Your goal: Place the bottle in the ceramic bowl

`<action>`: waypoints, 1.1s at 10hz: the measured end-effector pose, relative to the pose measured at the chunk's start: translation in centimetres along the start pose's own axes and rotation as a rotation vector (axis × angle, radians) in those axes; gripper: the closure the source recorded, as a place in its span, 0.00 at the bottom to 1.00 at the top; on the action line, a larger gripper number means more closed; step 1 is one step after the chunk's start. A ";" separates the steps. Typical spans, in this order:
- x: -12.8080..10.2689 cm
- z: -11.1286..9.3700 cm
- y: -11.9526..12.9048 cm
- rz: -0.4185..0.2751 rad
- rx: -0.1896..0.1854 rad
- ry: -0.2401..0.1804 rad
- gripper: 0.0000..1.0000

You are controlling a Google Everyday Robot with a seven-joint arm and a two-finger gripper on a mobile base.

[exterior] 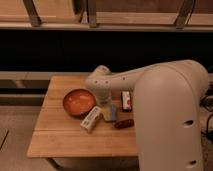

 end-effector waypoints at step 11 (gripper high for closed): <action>-4.2 5.2 -0.8 -0.250 -0.103 -0.090 0.20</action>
